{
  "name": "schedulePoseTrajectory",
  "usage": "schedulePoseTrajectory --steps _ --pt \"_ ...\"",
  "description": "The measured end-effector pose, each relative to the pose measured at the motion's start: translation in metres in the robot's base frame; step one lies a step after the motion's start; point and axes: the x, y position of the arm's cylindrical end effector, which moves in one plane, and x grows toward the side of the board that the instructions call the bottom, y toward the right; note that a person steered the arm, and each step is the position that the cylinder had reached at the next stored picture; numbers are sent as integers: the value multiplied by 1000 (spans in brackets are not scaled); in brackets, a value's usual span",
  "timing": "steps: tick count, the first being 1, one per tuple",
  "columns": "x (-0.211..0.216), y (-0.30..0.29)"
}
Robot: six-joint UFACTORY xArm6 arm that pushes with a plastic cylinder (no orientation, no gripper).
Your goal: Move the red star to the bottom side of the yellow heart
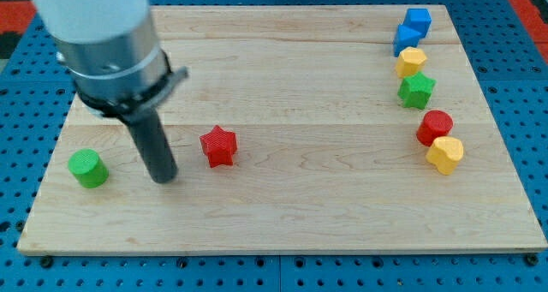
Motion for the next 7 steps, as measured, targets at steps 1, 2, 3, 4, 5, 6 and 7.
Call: schedulePoseTrajectory --steps 1,2,3,4,5,6,7 --pt "-33 -33" --pt "-34 71" --pt "-18 205" --pt "9 225" --pt "15 205" --pt "32 258" --pt "33 317"
